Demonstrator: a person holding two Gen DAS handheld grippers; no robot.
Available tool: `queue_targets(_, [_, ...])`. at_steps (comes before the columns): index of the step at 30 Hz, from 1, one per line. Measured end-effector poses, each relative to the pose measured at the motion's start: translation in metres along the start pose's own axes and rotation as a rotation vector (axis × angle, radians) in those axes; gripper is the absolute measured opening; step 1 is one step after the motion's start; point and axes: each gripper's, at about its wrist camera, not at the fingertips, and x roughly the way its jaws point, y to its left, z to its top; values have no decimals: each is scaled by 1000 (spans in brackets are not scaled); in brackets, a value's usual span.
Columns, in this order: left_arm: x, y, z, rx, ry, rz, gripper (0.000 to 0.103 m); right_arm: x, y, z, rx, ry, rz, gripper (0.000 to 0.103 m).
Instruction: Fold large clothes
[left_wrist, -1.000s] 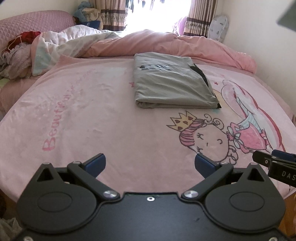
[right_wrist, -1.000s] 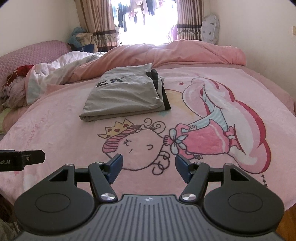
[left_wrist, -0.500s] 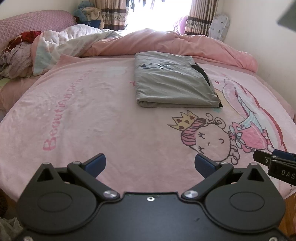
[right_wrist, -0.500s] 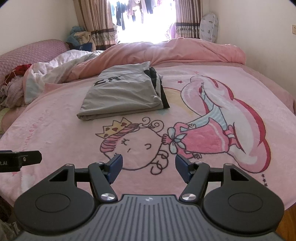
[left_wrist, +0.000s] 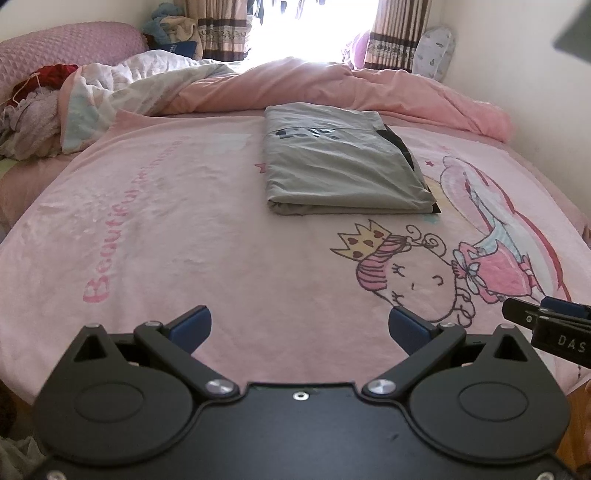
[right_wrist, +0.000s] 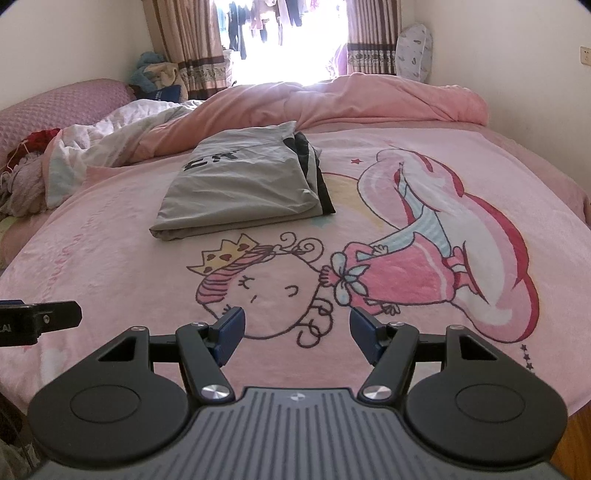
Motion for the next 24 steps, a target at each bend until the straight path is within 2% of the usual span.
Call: queue_targets(24, [8,-1,5,-7,14,11,103,3,-1,1,1,6,-3,76])
